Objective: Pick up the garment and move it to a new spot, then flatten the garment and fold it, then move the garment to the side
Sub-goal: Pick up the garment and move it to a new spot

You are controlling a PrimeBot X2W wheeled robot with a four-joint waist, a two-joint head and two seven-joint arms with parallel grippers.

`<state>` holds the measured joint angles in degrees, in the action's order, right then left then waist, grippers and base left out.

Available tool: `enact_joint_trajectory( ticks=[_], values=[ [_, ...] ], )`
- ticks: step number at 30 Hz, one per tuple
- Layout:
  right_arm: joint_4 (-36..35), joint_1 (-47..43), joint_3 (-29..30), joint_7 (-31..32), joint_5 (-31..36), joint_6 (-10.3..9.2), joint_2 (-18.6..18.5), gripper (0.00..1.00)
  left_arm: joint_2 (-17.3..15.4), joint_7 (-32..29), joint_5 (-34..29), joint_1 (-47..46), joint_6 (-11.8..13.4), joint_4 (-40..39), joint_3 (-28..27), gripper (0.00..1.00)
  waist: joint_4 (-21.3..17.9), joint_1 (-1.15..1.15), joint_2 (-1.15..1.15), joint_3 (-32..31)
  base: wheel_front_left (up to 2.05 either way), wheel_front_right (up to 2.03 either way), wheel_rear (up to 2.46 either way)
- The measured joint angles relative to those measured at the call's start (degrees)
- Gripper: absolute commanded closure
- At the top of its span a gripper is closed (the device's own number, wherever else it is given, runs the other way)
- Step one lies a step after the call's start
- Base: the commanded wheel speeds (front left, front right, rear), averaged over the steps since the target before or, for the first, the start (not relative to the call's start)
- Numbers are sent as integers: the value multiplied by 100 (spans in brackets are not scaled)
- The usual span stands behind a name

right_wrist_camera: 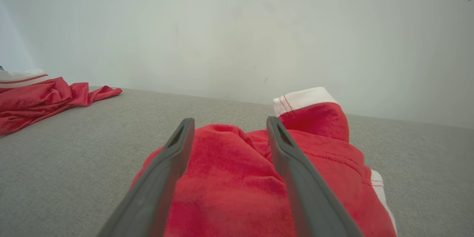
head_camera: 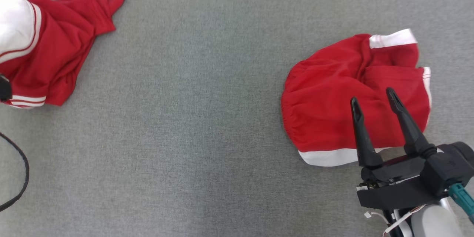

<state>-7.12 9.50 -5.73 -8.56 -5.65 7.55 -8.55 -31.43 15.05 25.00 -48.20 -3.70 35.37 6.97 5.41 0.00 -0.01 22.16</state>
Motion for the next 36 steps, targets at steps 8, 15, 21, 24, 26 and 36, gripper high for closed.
enact_joint_trajectory(
  ticks=[8, 15, 21, 24, 26, 36],
  values=[
    [534, 16, 59, -309, -129, 0, 181, 0, 137, 1, -489, -32, -181, -709, 38, 0, -272, 0, 0, -316, 0, 0, 0],
    [982, -18, 75, -503, -230, 0, 322, 0, 433, 0, -533, 229, -235, -992, 160, 0, -675, 0, 0, -595, 0, 0, 0],
    [1234, -112, 108, -592, -275, 0, 401, 0, 760, 0, -552, 817, -214, -1204, 199, 0, -976, 0, 0, -908, 0, 0, 0],
    [1336, -170, 103, -614, -294, 0, 427, 0, 944, 0, -558, 1232, -158, -1321, 154, 0, -1090, 0, 0, -1076, 0, 0, 0],
    [1374, -205, 101, -620, -312, 0, 431, 0, 1043, 0, -558, 1523, -133, -1424, 114, 0, -1149, 0, 0, -1186, 0, 0, 0],
    [1536, -392, 183, -644, -347, 0, 426, 0, 1622, 0, -700, 2938, -34, -2130, -264, 0, -1160, -1, 0, -1602, 0, 0, 0]
  ],
)
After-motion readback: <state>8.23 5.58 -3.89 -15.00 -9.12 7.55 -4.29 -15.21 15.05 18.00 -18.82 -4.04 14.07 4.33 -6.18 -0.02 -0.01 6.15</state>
